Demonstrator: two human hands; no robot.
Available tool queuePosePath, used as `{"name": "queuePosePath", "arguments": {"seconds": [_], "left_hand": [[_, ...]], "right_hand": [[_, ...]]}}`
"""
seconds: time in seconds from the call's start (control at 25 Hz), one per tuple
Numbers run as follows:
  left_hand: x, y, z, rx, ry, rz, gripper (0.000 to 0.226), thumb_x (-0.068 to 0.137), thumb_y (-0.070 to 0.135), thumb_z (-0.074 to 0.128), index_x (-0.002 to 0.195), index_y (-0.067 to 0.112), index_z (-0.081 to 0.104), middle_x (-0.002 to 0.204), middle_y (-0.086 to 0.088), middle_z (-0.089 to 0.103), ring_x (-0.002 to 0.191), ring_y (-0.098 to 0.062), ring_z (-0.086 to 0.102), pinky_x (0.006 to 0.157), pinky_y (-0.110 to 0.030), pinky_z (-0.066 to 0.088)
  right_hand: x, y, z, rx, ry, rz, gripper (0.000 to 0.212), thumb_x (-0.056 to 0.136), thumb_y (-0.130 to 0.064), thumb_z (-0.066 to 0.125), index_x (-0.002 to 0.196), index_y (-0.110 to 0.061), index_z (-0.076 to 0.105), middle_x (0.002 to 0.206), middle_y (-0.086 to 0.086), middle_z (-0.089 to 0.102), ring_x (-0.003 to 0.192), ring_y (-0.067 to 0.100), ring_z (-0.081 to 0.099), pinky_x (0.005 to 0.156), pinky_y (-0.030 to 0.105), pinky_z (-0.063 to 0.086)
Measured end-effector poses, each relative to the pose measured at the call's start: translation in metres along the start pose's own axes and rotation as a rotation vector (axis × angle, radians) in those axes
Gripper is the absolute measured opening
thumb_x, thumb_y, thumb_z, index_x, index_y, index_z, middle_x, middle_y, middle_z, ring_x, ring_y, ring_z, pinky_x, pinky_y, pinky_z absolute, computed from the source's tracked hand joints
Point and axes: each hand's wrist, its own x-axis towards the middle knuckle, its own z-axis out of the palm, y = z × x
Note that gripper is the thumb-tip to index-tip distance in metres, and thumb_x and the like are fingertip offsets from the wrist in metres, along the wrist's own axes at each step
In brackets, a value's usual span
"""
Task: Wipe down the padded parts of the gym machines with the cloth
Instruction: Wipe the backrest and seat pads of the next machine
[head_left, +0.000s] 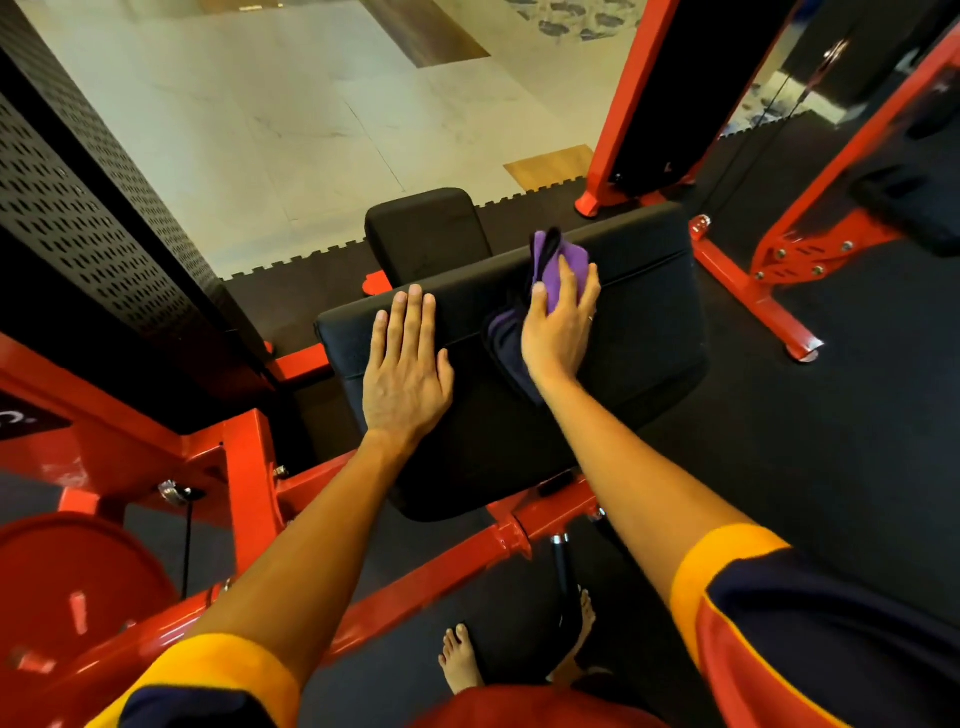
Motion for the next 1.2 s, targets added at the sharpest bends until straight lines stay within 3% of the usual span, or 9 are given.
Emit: {"name": "queuePosePath", "arguments": {"seconds": [0.08, 0.24, 0.4, 0.56, 0.68, 0.8, 0.96, 1.08, 1.2], "left_hand": [[-0.001, -0.001, 0.002, 0.007, -0.008, -0.005, 0.069, 0.104, 0.035, 0.035, 0.162, 0.005, 0.011, 0.169, -0.014, 0.008, 0.157, -0.026, 0.004, 0.128, -0.047, 0.01], [0.002, -0.002, 0.003, 0.005, -0.03, 0.009, 0.068, 0.104, 0.034, 0.034, 0.161, 0.003, 0.012, 0.169, -0.016, 0.009, 0.157, -0.028, 0.005, 0.128, -0.048, 0.008], [0.004, -0.001, -0.003, -0.003, -0.052, 0.022, 0.07, 0.1, 0.032, 0.036, 0.16, 0.001, 0.018, 0.168, -0.019, 0.015, 0.156, -0.033, 0.01, 0.127, -0.051, 0.008], [0.023, 0.016, -0.007, 0.002, -0.101, 0.114, 0.067, 0.099, 0.033, 0.033, 0.159, 0.002, 0.025, 0.166, -0.017, 0.023, 0.155, -0.033, 0.016, 0.127, -0.05, 0.008], [0.048, 0.04, -0.001, -0.001, -0.132, 0.162, 0.066, 0.099, 0.032, 0.031, 0.157, 0.001, 0.028, 0.164, -0.018, 0.027, 0.154, -0.033, 0.021, 0.128, -0.049, 0.007], [0.068, 0.067, 0.007, -0.013, -0.182, 0.189, 0.067, 0.098, 0.03, 0.031, 0.157, 0.0, 0.026, 0.165, -0.019, 0.024, 0.155, -0.032, 0.017, 0.128, -0.045, 0.003], [0.084, 0.09, 0.016, -0.024, -0.187, 0.162, 0.068, 0.098, 0.027, 0.033, 0.157, -0.004, 0.024, 0.164, -0.022, 0.024, 0.154, -0.034, 0.018, 0.128, -0.045, 0.005], [0.081, 0.092, 0.025, 0.032, -0.151, 0.166, 0.068, 0.101, 0.032, 0.026, 0.159, -0.003, 0.016, 0.166, -0.022, 0.017, 0.156, -0.034, 0.012, 0.128, -0.048, 0.008], [0.082, 0.092, 0.031, 0.053, -0.138, 0.146, 0.069, 0.103, 0.035, 0.021, 0.16, -0.001, 0.009, 0.168, -0.021, 0.01, 0.157, -0.032, 0.007, 0.128, -0.049, 0.009]], "right_hand": [[-0.011, -0.023, 0.013, 0.024, -0.001, 0.007, 0.054, 0.106, -0.04, 0.048, 0.157, -0.027, 0.039, 0.171, 0.009, 0.012, 0.157, 0.033, 0.01, 0.126, 0.05, 0.02], [-0.069, 0.01, 0.009, -0.089, -0.166, -0.356, 0.059, 0.104, -0.038, 0.051, 0.159, -0.029, 0.033, 0.171, 0.008, 0.008, 0.158, 0.031, 0.004, 0.124, 0.044, 0.022], [-0.058, 0.057, -0.012, 0.009, -0.012, -0.005, 0.057, 0.104, -0.031, 0.051, 0.158, -0.025, 0.036, 0.17, 0.014, 0.011, 0.155, 0.038, 0.017, 0.122, 0.053, 0.028], [0.011, 0.04, -0.029, 0.09, 0.031, 0.294, 0.052, 0.109, -0.03, 0.041, 0.16, -0.022, 0.034, 0.172, 0.007, 0.002, 0.158, 0.031, 0.005, 0.125, 0.05, 0.018], [0.001, 0.031, -0.024, 0.046, -0.053, 0.021, 0.055, 0.107, -0.03, 0.047, 0.16, -0.025, 0.032, 0.172, 0.007, 0.005, 0.158, 0.031, -0.001, 0.128, 0.046, 0.011], [-0.049, 0.067, -0.029, -0.047, -0.176, -0.272, 0.061, 0.104, -0.035, 0.056, 0.16, -0.029, 0.032, 0.172, 0.005, 0.003, 0.158, 0.03, -0.001, 0.123, 0.039, 0.019], [-0.027, 0.093, -0.049, 0.098, -0.077, -0.06, 0.058, 0.102, -0.028, 0.059, 0.156, -0.033, 0.039, 0.17, 0.007, 0.001, 0.155, 0.035, 0.016, 0.116, 0.049, 0.04], [0.039, 0.065, -0.046, 0.148, 0.037, -0.005, 0.059, 0.101, -0.017, 0.061, 0.155, -0.026, 0.042, 0.167, 0.012, 0.014, 0.152, 0.037, 0.024, 0.118, 0.054, 0.036], [0.056, 0.041, -0.034, 0.057, -0.028, -0.104, 0.052, 0.103, -0.027, 0.056, 0.153, -0.026, 0.045, 0.166, 0.011, 0.025, 0.156, 0.038, 0.013, 0.125, 0.055, 0.022]]}}
